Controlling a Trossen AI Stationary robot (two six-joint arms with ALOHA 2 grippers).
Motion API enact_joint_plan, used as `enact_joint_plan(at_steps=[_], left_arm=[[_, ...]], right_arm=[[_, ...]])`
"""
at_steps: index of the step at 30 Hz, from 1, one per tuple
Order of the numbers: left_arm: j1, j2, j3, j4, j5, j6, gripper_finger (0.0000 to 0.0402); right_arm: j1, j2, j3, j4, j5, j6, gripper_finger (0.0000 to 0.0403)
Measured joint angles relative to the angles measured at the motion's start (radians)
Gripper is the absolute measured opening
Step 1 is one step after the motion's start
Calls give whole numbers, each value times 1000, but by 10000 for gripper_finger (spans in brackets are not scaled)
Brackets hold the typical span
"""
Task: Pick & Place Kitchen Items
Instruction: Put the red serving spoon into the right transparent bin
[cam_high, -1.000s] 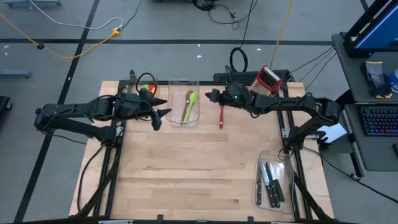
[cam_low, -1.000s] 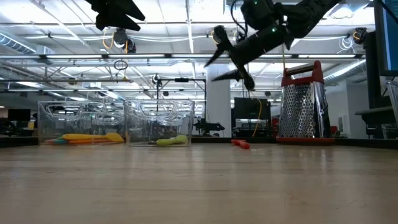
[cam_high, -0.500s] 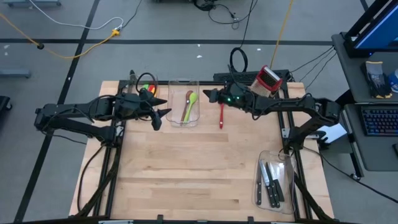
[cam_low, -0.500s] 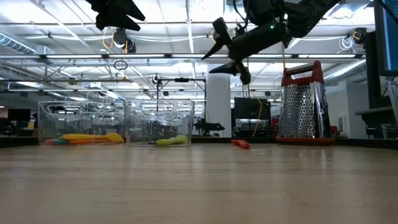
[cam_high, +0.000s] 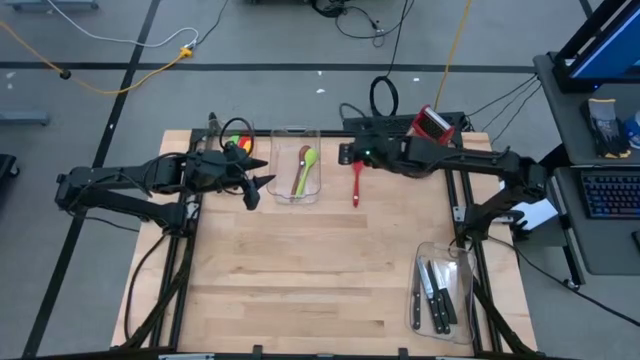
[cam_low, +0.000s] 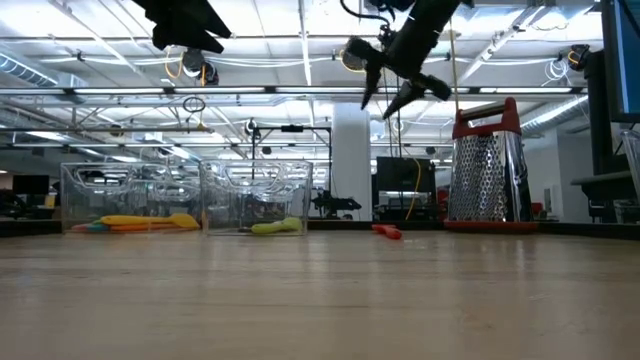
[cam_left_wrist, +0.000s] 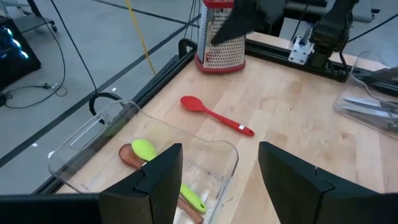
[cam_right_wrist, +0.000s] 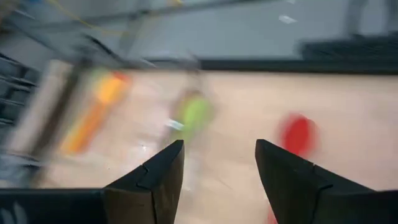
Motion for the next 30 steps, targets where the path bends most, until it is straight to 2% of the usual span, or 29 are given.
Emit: enact_joint_plan(at_steps=[7, 12, 22, 30], left_arm=[[0, 0, 0, -1, 0, 6, 214], [0, 0, 0, -1, 1, 2, 214], [0, 0, 0, -2, 2, -5, 214], [0, 0, 0, -2, 2, -3, 214]], right_arm=[[-7, 52, 11, -173, 11, 123, 194], [-28, 143, 13, -217, -47, 176, 194], [-75, 288, 13, -161, -189, 95, 194], [-80, 322, 12, -144, -169, 100, 194]])
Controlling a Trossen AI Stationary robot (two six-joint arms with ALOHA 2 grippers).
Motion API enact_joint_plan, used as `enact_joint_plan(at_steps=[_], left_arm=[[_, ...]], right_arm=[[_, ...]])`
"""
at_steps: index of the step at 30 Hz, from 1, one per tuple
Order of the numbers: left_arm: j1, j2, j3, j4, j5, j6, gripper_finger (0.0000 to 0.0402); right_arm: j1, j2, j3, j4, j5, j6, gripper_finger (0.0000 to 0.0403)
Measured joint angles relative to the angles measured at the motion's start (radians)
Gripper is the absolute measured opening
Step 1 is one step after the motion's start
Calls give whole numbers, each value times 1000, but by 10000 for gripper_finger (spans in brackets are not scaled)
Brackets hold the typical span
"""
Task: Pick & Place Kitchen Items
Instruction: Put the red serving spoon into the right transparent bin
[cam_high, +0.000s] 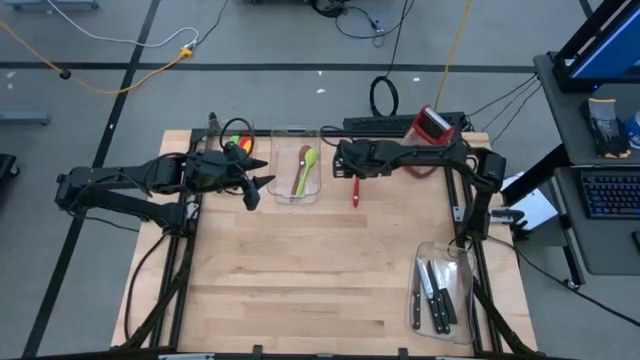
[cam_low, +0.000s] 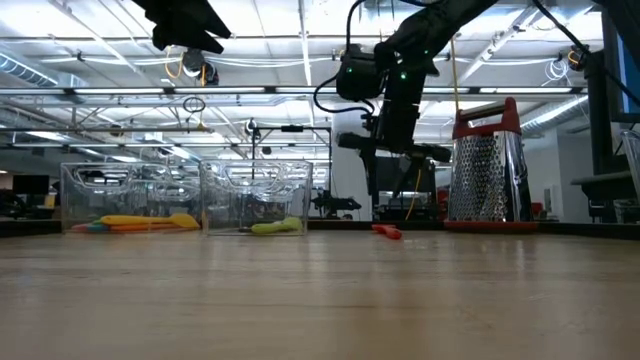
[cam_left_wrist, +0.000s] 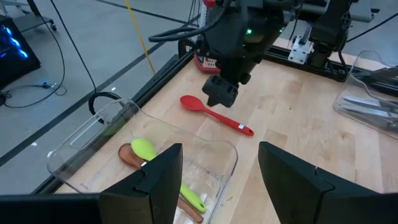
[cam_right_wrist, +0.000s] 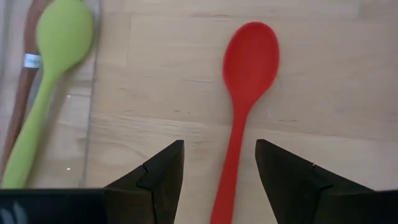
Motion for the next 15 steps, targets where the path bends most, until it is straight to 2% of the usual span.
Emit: enact_joint_plan(at_steps=[11, 15], left_arm=[[0, 0, 0, 0, 0, 4, 214], [0, 0, 0, 1, 0, 4, 214]], right_arm=[[-9, 0, 0, 35, -2, -64, 194], [-28, 0, 0, 48, -60, -83, 194]])
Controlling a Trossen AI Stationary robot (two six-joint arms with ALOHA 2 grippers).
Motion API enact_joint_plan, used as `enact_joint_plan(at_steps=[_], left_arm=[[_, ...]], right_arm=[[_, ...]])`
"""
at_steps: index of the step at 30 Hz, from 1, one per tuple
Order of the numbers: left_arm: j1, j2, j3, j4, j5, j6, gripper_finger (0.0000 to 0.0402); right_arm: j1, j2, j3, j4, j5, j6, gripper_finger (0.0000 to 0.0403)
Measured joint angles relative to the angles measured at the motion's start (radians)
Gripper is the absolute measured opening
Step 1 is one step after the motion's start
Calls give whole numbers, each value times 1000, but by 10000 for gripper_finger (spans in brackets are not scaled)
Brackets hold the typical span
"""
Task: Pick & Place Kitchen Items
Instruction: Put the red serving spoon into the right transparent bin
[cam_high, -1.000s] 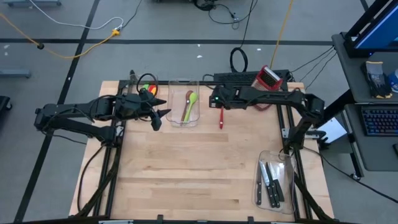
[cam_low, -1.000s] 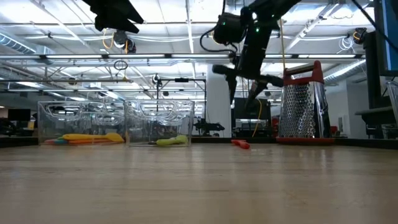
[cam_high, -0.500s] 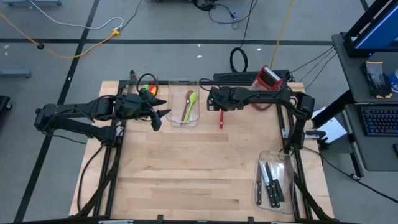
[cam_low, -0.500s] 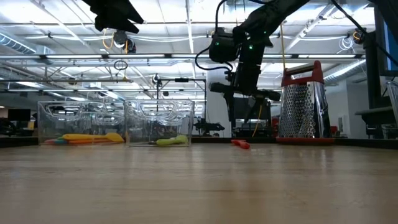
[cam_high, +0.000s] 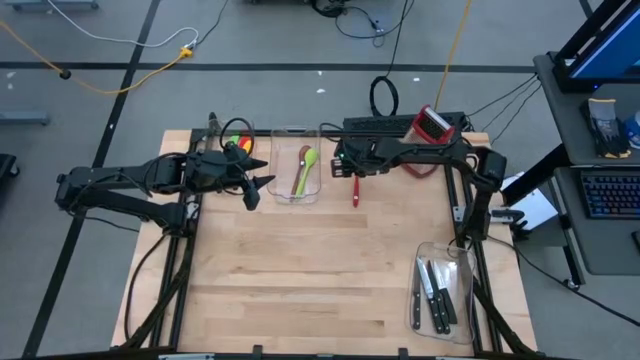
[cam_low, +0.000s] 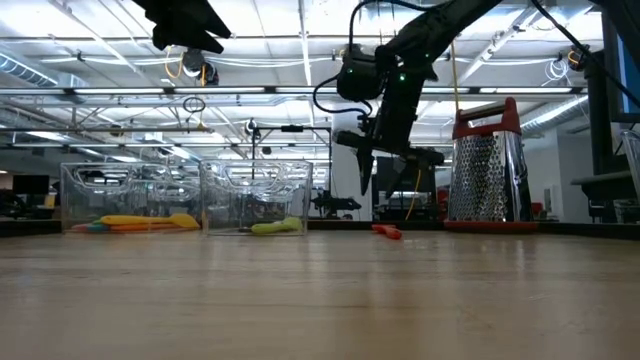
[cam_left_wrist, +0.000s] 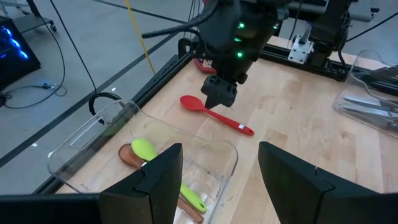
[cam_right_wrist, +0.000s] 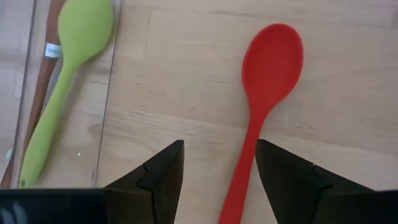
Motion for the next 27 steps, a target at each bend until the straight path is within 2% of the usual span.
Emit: enact_joint_plan(at_steps=[8, 19, 27], left_arm=[[0, 0, 0, 0, 0, -1, 214], [0, 0, 0, 0, 0, 4, 214], [0, 0, 0, 0, -1, 4, 214]], right_arm=[[-35, 0, -80, 106, -24, -16, 191], [-37, 0, -137, 176, -23, -23, 156], [-49, 0, -171, 200, -20, -24, 161]])
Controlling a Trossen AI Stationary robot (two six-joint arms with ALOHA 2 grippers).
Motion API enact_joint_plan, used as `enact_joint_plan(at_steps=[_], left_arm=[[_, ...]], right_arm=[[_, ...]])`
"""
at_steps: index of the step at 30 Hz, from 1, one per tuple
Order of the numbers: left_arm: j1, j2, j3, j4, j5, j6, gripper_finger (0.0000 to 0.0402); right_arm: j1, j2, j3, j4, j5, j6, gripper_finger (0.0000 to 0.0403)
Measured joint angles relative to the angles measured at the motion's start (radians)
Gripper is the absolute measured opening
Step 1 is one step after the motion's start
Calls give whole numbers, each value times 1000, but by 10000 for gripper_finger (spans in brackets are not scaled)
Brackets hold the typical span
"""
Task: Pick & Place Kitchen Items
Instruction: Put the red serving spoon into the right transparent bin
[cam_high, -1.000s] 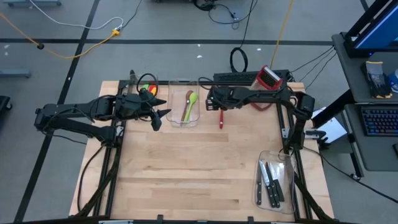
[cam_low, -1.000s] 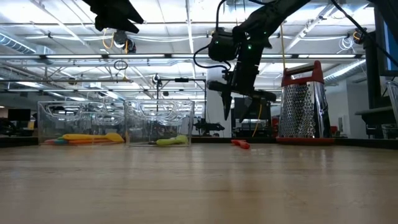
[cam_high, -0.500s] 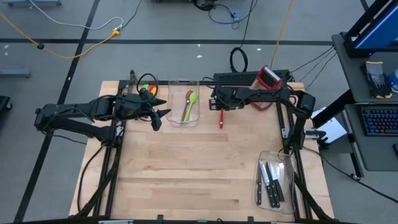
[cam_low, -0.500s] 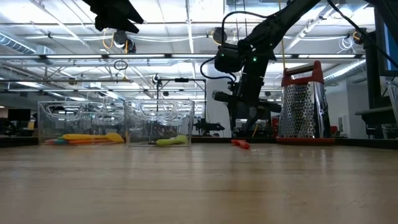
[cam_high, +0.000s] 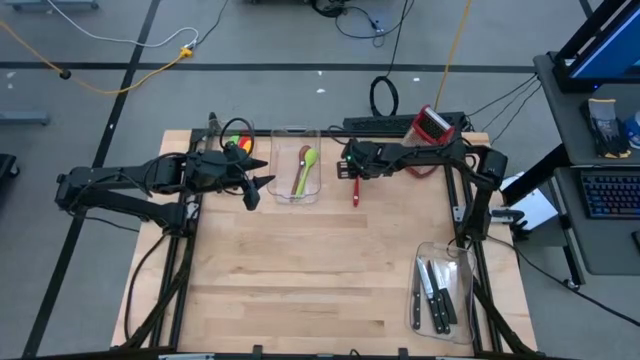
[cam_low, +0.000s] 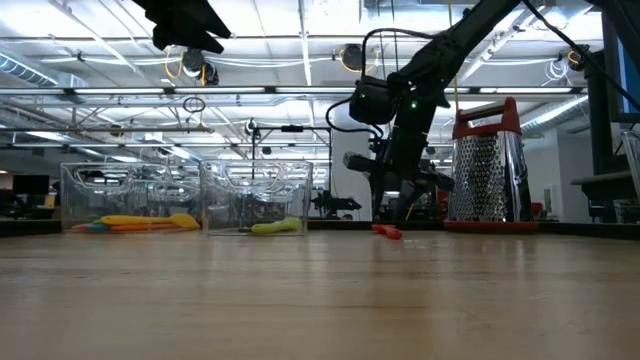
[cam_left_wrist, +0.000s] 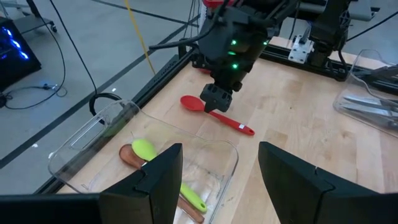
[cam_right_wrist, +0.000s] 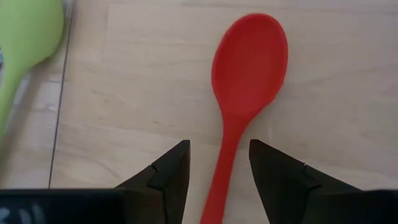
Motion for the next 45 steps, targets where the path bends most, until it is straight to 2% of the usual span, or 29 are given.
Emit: enact_joint_plan(at_steps=[6, 10, 18, 24, 30, 33, 38, 45], left_arm=[[0, 0, 0, 0, 0, 0, 214], [0, 0, 0, 0, 0, 0, 214], [6, 0, 0, 0, 15, -2, 214], [6, 0, 0, 0, 16, 20, 214], [6, 0, 0, 0, 16, 25, 214], [6, 0, 0, 0, 16, 26, 214], [6, 0, 0, 0, 16, 26, 214], [6, 0, 0, 0, 16, 26, 214]], right_arm=[[-9, 5, -53, 107, 5, -5, 161], [-13, 70, -54, 144, -4, -7, 162], [-4, 160, -54, 48, 14, 40, 152], [2, 163, -55, 26, 34, 51, 113], [8, 162, -56, 16, 39, 26, 31], [8, 162, -56, 15, 36, 13, 24], [7, 125, -57, 19, 20, 3, 24], [18, -29, -67, 6, 24, -36, 24]])
